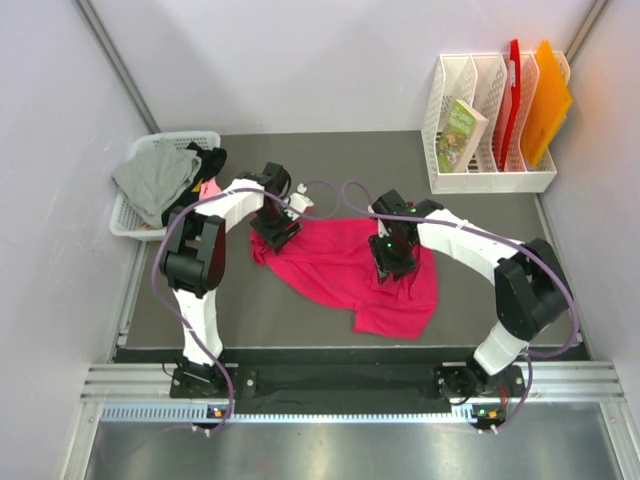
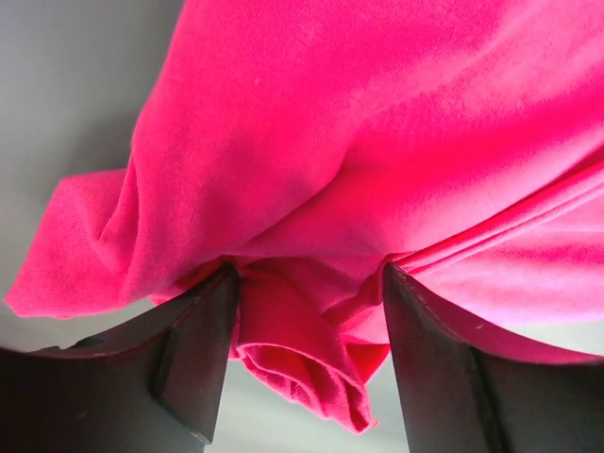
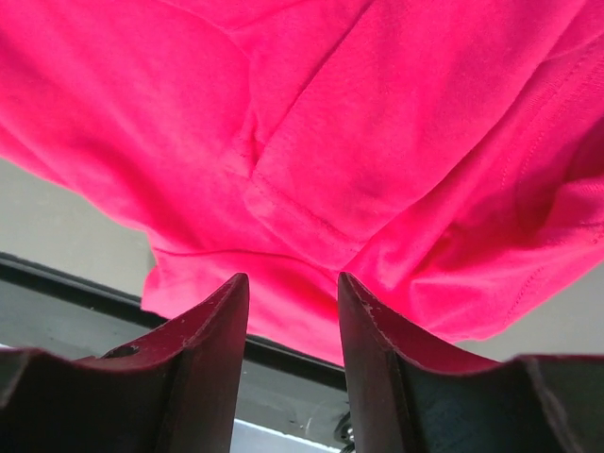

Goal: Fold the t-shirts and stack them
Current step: Flatten out the tshirt

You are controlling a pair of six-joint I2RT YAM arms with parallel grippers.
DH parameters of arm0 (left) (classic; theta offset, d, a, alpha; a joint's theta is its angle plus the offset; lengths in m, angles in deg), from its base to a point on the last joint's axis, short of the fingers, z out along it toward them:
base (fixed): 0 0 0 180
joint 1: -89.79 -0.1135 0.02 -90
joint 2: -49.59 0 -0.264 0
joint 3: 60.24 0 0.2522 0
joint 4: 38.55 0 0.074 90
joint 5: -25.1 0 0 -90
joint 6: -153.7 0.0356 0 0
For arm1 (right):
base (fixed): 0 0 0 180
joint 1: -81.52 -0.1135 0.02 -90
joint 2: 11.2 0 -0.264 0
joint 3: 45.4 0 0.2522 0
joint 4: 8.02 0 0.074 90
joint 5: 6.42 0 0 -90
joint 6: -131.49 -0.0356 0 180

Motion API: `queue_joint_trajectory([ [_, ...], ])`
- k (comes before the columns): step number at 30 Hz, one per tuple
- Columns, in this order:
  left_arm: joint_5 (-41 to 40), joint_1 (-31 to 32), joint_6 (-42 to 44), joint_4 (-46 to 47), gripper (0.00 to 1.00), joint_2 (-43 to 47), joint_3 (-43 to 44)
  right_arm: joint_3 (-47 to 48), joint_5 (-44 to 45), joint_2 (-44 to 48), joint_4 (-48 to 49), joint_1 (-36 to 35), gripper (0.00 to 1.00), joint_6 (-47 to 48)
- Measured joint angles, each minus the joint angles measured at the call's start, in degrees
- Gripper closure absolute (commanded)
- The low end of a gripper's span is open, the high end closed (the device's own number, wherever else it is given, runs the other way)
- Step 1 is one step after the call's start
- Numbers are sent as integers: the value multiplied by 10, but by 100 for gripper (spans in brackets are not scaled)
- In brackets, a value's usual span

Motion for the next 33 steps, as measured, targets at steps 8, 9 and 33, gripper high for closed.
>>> queue_joint_trajectory([
  [8, 3, 0, 0, -9, 34, 25, -7, -4, -4, -43, 17, -1, 59, 3],
  [9, 4, 0, 0, -10, 34, 29, -7, -4, -5, -50, 19, -1, 59, 3],
  [33, 1, -11, 0, 5, 35, 39, -29, 12, -2, -113, 32, -30, 89, 26],
])
